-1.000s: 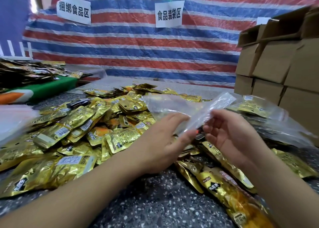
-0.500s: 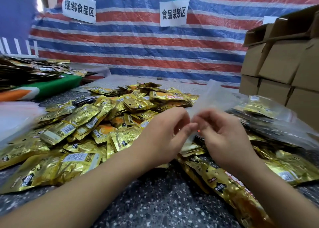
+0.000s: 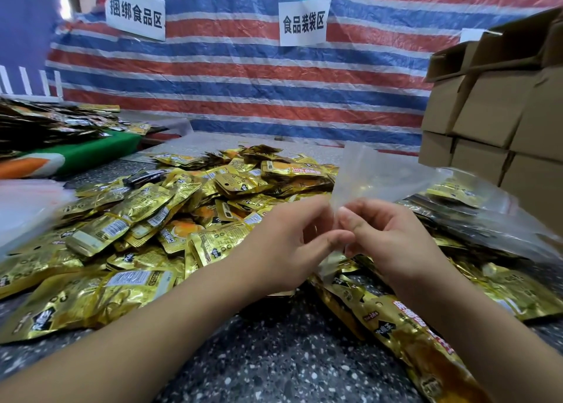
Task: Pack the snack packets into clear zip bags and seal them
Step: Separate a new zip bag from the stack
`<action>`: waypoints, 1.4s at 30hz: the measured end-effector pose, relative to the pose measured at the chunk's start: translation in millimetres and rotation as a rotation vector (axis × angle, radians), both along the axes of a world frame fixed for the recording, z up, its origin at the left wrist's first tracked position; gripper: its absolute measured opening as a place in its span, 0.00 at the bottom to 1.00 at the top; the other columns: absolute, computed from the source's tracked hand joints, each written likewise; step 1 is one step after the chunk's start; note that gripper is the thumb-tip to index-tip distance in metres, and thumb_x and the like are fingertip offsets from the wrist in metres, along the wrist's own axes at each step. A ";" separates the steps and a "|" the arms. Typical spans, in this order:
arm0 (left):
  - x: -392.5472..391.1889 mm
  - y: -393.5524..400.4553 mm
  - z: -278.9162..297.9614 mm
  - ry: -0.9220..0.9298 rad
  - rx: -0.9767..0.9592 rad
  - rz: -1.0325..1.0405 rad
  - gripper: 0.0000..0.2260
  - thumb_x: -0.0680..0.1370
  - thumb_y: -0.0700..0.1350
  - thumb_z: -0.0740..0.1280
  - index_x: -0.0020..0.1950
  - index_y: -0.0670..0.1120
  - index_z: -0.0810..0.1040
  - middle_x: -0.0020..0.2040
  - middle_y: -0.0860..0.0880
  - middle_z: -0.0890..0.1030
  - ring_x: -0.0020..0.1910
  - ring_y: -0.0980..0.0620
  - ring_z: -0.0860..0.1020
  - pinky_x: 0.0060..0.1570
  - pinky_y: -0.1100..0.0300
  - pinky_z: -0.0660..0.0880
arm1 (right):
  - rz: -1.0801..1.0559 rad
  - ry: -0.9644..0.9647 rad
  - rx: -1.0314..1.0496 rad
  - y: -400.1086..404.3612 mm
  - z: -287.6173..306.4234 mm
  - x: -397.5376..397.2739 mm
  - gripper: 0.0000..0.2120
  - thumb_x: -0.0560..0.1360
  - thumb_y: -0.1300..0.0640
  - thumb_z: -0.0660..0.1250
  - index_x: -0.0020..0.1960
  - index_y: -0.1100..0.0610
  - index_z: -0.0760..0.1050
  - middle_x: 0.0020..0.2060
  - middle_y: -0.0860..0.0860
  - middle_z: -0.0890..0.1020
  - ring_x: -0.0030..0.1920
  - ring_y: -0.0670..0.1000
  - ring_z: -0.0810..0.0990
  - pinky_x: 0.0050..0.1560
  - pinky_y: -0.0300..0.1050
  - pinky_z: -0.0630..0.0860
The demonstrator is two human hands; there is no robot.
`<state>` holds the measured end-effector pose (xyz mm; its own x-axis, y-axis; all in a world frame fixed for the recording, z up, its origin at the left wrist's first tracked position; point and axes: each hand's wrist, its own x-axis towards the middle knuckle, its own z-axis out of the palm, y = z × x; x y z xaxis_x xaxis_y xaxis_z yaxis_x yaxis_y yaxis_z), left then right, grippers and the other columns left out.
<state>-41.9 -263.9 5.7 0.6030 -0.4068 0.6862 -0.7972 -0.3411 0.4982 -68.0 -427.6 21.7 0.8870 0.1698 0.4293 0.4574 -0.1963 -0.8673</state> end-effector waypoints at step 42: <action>-23.5 8.0 15.2 -0.116 0.350 0.179 0.21 0.73 0.71 0.57 0.55 0.58 0.71 0.46 0.61 0.78 0.35 0.65 0.73 0.35 0.65 0.69 | -0.295 0.072 0.365 -10.0 8.4 5.3 0.14 0.76 0.67 0.59 0.33 0.59 0.70 0.26 0.54 0.80 0.30 0.56 0.82 0.33 0.51 0.82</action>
